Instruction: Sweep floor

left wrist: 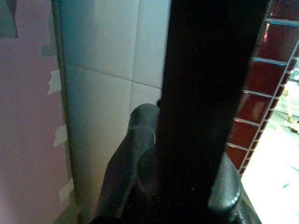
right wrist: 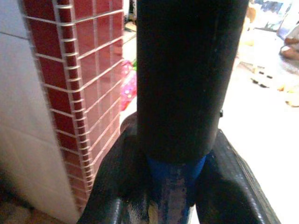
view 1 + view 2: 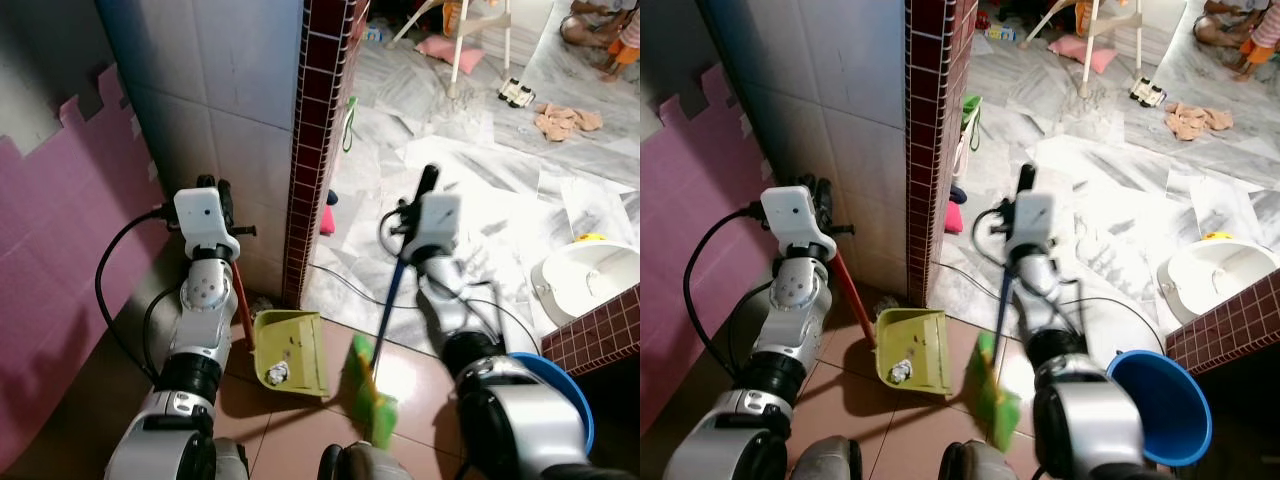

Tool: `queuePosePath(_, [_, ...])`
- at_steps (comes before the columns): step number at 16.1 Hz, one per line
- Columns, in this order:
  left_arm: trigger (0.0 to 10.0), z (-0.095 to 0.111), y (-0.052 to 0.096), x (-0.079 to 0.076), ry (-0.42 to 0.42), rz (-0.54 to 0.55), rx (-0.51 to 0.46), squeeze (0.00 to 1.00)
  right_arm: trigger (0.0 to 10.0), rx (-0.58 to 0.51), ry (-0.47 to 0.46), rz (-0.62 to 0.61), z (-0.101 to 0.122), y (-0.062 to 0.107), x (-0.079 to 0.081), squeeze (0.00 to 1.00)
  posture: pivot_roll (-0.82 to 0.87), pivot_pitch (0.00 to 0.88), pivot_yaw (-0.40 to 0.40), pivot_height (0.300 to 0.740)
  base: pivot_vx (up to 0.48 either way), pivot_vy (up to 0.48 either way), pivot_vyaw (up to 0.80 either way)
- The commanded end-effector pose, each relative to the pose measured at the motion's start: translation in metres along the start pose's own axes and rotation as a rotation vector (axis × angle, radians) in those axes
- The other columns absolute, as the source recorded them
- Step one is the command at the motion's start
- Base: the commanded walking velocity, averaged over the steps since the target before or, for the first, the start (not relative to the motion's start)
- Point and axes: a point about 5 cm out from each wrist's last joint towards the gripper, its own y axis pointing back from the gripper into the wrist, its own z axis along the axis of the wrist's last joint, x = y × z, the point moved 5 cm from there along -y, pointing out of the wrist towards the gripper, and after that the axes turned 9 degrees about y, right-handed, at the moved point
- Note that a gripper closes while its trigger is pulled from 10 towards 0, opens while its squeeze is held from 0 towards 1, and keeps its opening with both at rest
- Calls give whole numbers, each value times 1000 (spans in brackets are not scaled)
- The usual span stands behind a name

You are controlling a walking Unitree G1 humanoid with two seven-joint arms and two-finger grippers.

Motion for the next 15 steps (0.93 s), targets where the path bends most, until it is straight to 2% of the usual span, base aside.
queuePosePath(1, [10000, 6, 0, -9, 12, -36, -22, 0, 10000, -53, -29, -16, 13, -2, -1, 0, 65, 31, -102, 740, 0, 0, 0])
queuePosePath(3, [10000, 11, 1, -19, 4, -103, -34, 0, 10000, -73, -122, -35, 19, -2, 5, 0, 81, 20, -101, 740, 0, 0, 0])
queuePosePath(5, [10000, 7, 5, -20, -39, -145, -12, 0, 10000, -140, -86, -30, 31, -1, 10, 0, 94, 0, -77, 740, 0, 0, 0])
queuePosePath(8, [10000, -3, 12, -11, -48, -163, 45, 0, 10000, -151, -114, -53, 30, 1, 2, 0, 100, 0, -41, 740, 0, 0, 0])
queuePosePath(10, [10000, -2, 13, -6, -60, -164, 44, 0, 10000, -146, -118, -91, 25, 4, -9, 0, 104, 0, -7, 740, 0, 0, 0])
queuePosePath(12, [10000, 2, 11, -10, -107, -207, 33, 0, 10000, -134, -131, -141, 18, 8, -16, 0, 86, 0, 47, 740, 0, 0, 0])
queuePosePath(13, [10000, 2, 10, -18, -118, -245, 38, 0, 10000, -136, -139, -161, 15, 13, -18, 0, 71, 0, 64, 740, 0, 0, 0])
queuePosePath(15, [10000, 3, 10, -25, -107, -262, 43, 0, 10000, -140, -139, -169, 13, 16, -19, 0, 52, 0, 67, 740, 0, 0, 0])
